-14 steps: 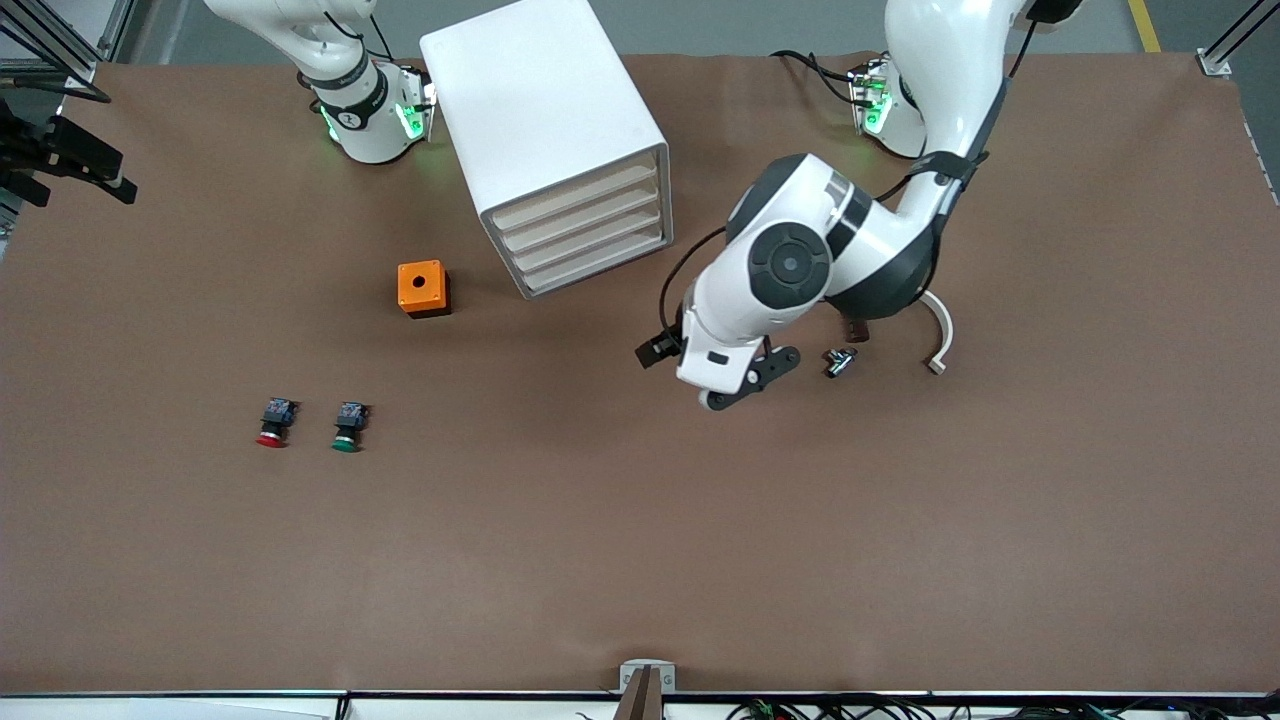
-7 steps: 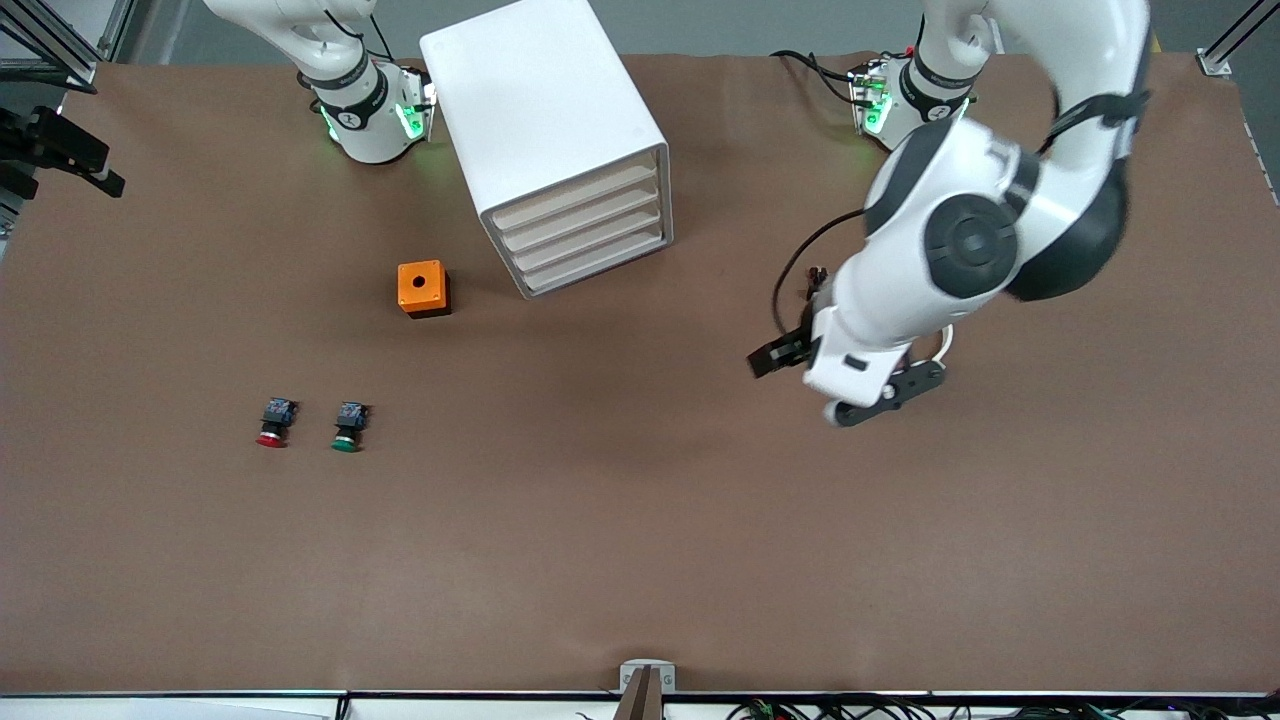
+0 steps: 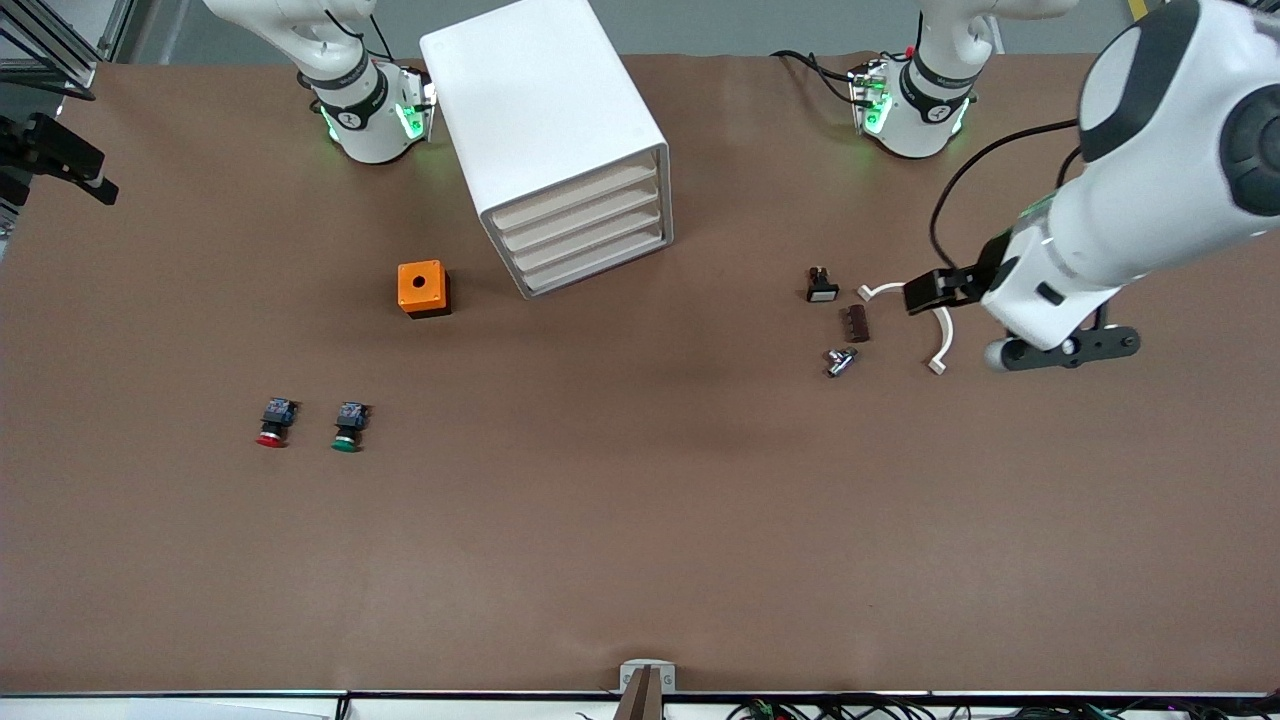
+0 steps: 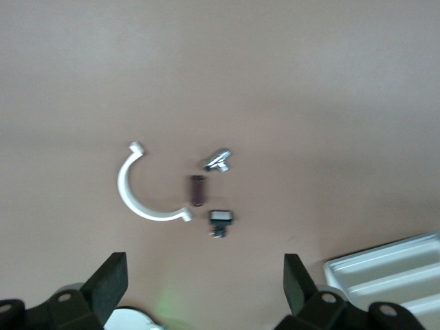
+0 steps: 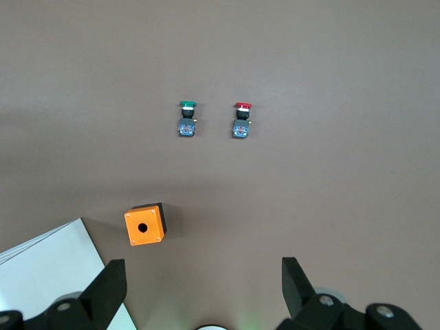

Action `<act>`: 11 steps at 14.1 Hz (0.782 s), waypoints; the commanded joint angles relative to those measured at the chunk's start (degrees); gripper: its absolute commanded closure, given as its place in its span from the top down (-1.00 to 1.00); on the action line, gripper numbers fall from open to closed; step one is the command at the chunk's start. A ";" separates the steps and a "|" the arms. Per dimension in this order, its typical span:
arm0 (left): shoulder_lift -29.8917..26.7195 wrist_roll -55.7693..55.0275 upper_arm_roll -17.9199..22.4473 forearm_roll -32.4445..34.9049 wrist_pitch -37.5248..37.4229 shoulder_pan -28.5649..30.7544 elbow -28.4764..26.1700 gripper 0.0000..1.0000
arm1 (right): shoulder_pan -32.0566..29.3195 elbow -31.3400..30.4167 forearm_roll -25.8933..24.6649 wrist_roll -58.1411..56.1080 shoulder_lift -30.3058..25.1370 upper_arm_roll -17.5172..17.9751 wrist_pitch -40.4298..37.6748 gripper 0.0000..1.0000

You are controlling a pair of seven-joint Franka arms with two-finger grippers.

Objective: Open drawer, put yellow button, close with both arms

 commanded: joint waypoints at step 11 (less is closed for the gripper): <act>-14.97 11.79 4.55 4.72 11.09 5.83 -13.13 1.00 | 0.49 -1.71 -0.21 0.35 -1.45 -0.45 -0.46 1.00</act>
